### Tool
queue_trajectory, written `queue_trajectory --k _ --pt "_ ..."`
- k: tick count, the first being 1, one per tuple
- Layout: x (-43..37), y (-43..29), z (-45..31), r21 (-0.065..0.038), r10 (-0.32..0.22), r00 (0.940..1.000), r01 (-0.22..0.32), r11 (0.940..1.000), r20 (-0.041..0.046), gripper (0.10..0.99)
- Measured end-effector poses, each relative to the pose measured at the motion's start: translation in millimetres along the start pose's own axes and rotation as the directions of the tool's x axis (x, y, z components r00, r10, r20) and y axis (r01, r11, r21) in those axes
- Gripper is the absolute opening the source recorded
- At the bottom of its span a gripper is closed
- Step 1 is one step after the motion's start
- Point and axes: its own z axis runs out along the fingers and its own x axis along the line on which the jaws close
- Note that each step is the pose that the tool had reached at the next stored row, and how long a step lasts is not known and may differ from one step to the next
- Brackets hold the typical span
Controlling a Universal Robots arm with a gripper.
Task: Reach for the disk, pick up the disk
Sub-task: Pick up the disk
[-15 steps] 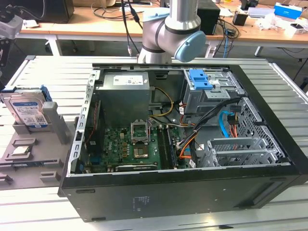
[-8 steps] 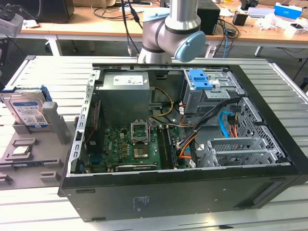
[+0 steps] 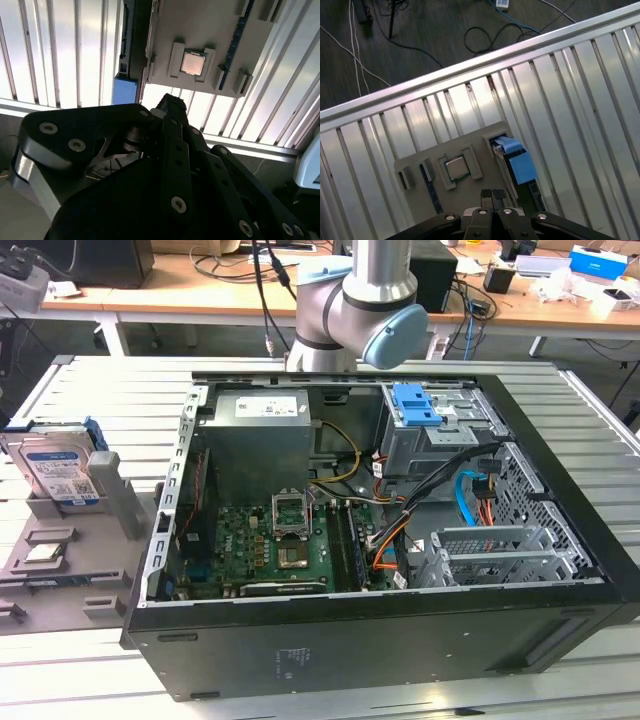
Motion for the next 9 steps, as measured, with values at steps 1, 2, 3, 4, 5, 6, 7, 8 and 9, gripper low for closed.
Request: queue_trajectory --k 1,2,3,4,5,6,7,8,9 --pt "0.0 0.0 0.0 0.000 -0.008 1.0000 0.008 1.0000 -0.0004 0.106" --pt "0.0 0.0 0.0 0.000 -0.027 0.9996 0.027 0.9996 -0.0010 0.106" --pt "0.0 0.0 0.0 0.000 -0.037 0.9993 0.037 0.9993 -0.0015 0.106" --pt "0.0 0.0 0.0 0.000 -0.044 0.9990 0.044 0.9990 -0.0017 0.106" --pt "0.0 0.0 0.0 0.000 -0.055 0.9985 0.055 0.9985 -0.0021 0.106" --pt "0.0 0.0 0.0 0.000 -0.062 0.9980 0.062 0.9980 -0.0024 0.106" --pt "0.0 0.0 0.0 0.000 -0.073 0.9973 0.073 0.9973 -0.0028 0.106" --pt "0.0 0.0 0.0 0.000 -0.091 0.9958 0.091 0.9958 -0.0035 0.106" --pt "0.0 0.0 0.0 0.000 -0.110 0.9939 0.110 0.9939 -0.0042 0.106"
